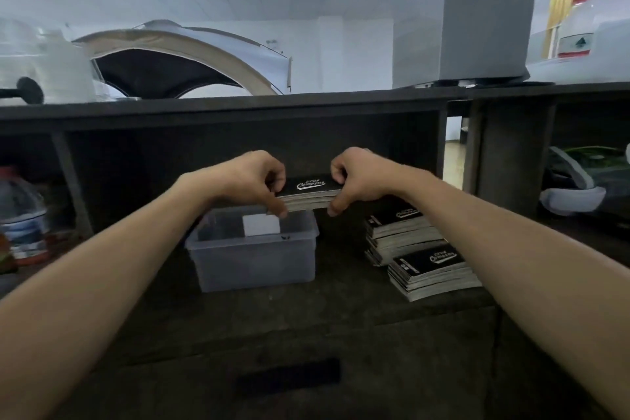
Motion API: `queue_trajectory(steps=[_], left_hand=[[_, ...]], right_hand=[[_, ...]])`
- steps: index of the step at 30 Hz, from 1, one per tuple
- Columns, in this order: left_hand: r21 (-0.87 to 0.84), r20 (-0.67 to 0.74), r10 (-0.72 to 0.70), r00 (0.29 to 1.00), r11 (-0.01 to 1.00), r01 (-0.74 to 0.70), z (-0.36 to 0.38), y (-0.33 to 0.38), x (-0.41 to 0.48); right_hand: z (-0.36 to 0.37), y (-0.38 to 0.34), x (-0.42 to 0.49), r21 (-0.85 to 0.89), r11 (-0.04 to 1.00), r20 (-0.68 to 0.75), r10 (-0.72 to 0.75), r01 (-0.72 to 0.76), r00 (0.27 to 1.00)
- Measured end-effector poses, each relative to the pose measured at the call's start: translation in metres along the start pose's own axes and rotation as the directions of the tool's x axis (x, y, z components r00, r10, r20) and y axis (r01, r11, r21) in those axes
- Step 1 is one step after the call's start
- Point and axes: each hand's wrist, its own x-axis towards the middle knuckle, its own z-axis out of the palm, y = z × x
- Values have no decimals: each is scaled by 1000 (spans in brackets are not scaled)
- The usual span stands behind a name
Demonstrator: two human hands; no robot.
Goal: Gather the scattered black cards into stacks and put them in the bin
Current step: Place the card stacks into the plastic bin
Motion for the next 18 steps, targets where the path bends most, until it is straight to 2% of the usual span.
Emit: queue_trajectory(steps=[3, 7, 10, 14, 18], left_hand=[[66, -2, -83, 997, 994, 83, -7, -51, -7], [158, 119, -160, 980, 977, 141, 14, -93, -13], [211, 189, -169, 967, 969, 128, 43, -101, -8], [239, 318, -258, 912, 953, 186, 64, -96, 4], [315, 313, -268, 911, 935, 167, 65, -91, 11]], right_hand=[[32, -32, 47, -19, 999, 7, -37, 37, 999], [84, -51, 91, -55, 998, 190, -23, 34, 981], [120, -46, 107, -175, 984, 266, 17, 31, 964], [136, -43, 118, -337, 942, 300, 112, -5, 947], [131, -40, 119, -434, 901, 312, 137, 13, 940]])
